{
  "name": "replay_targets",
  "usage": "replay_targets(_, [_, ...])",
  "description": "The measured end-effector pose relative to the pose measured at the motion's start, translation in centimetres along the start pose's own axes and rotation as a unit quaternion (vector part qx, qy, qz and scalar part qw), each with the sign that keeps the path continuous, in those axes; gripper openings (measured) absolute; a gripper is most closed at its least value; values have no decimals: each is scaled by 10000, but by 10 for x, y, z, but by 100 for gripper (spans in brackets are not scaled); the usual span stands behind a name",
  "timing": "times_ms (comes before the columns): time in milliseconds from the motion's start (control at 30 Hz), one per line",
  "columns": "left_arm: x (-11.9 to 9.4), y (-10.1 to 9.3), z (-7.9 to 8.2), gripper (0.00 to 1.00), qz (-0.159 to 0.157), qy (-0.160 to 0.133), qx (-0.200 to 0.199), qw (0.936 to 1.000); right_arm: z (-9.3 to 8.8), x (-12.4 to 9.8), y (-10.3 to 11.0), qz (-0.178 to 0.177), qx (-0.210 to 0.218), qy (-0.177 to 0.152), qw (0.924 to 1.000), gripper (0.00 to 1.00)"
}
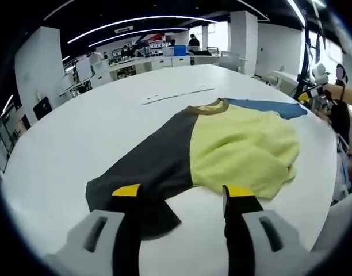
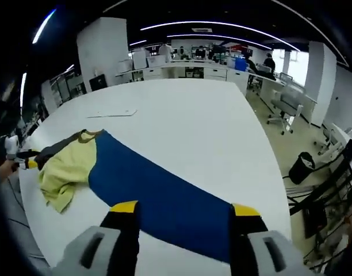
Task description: Fold the garment on the visible template until the final outline fits inside the template.
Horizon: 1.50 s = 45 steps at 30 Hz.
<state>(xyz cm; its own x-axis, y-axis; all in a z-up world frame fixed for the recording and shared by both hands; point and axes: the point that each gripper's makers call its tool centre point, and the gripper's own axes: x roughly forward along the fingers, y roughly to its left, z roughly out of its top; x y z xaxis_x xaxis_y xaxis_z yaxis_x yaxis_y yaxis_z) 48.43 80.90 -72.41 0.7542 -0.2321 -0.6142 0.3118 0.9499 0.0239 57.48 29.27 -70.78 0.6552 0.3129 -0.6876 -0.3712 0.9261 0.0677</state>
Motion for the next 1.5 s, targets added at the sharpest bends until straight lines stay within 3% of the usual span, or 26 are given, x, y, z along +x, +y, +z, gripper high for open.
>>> replay_targets(300, [-12, -43, 4, 66, -392, -310, -113, 9987, -1, -6, 70, 792, -281, -110, 9964, 71])
replay_targets(467, [-19, -70, 7, 64, -632, -410, -65, 9971, -8, -8, 111, 1229, -490, -94, 9912, 70])
replay_targets(700, [-27, -98, 13, 55, -801, -591, -66, 9950, -11, -8, 148, 1609, -580, -129, 9852, 66])
replay_targets(900, [-27, -118, 12, 45, -923, -637, -81, 9937, -16, -4, 169, 1831, -637, -162, 9809, 57])
replay_targets(1100, [-18, -152, 5, 35, -1258, -545, -162, 9904, -20, 6, 190, 2035, -715, -205, 9762, 44])
replay_targets(1233, [-10, -172, 1, 33, -1389, -439, 53, 9893, -19, 19, 192, 2089, -701, -227, 9752, 35])
replay_targets(1400, [-1, -182, -2, 26, -1414, -376, 39, 9892, -19, 34, 197, 2112, -676, -187, 9749, 30])
replay_targets(1500, [6, -185, -4, 23, -1382, -312, -238, 9896, -21, 43, 202, 2133, -742, -139, 9741, 26])
